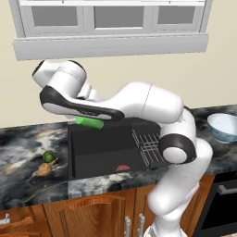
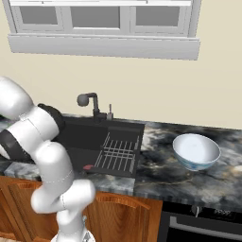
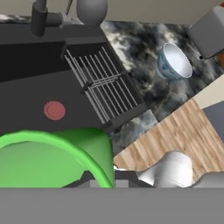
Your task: Remove the onion and avocado from the sink. Then move the bowl and cup from the counter to the sink for washing.
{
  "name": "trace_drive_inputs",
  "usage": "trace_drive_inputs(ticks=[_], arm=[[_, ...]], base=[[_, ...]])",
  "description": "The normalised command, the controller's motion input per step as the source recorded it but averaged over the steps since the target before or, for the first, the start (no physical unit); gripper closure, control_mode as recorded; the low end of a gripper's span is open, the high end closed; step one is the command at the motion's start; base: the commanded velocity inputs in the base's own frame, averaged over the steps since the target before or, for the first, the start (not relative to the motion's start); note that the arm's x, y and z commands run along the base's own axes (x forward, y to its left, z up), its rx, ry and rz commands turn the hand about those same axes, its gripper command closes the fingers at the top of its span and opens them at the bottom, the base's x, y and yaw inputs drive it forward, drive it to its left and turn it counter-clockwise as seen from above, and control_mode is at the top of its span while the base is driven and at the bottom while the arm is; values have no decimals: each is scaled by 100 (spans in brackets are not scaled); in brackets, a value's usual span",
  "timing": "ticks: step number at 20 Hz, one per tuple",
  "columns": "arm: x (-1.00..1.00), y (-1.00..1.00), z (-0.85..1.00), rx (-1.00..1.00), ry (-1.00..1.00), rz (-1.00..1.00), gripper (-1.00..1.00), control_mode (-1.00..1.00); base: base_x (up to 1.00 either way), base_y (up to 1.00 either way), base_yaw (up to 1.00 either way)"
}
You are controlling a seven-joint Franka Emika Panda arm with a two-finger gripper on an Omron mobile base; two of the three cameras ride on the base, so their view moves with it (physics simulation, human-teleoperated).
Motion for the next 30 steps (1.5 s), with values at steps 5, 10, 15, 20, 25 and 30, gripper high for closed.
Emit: trace_drive_inputs(ticks=[5, 10, 15, 20, 25, 30], arm=[[0, -42, 2, 12, 0, 0, 100, -100], [1, -40, 0, 14, 0, 3, 100, -100], [2, -35, 0, 15, 1, 5, 100, -100], [6, -31, -7, 14, 4, 4, 100, -100], [13, -27, -13, 11, 11, 4, 100, -100], [22, -18, -14, 12, 14, 5, 100, -100]], base=[[0, 0, 0], [0, 0, 0], [0, 0, 0], [0, 0, 0], [0, 0, 0], [0, 0, 0]])
